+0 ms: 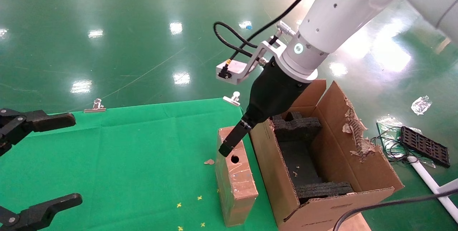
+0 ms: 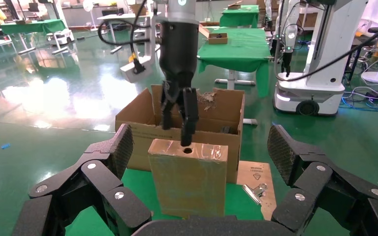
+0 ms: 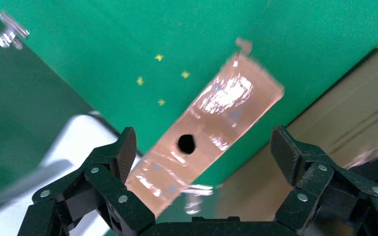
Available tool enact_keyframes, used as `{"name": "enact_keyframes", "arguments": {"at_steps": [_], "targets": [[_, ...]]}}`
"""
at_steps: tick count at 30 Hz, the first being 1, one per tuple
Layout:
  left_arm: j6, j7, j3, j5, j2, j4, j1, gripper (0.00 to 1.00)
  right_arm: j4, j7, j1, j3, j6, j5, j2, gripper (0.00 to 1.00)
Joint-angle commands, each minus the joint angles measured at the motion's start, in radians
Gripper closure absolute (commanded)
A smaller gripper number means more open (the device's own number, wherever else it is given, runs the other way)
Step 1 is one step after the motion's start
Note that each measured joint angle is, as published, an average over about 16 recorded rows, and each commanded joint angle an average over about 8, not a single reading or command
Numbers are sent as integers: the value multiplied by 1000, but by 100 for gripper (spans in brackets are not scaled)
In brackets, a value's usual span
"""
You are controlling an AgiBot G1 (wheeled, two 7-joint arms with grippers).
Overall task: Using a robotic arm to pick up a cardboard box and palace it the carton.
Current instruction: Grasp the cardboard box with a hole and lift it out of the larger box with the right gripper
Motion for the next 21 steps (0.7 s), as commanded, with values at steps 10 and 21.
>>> {"name": "enact_keyframes", "arguments": {"at_steps": [10,21], "targets": [[0,0,1,-1,0,0,0,0,-143,98,-42,-96,-8,82,-48,0],[-1,1,2,-1,-1,0,0,2,-195,83,-67,-153,-2,123,-94,24]]}}
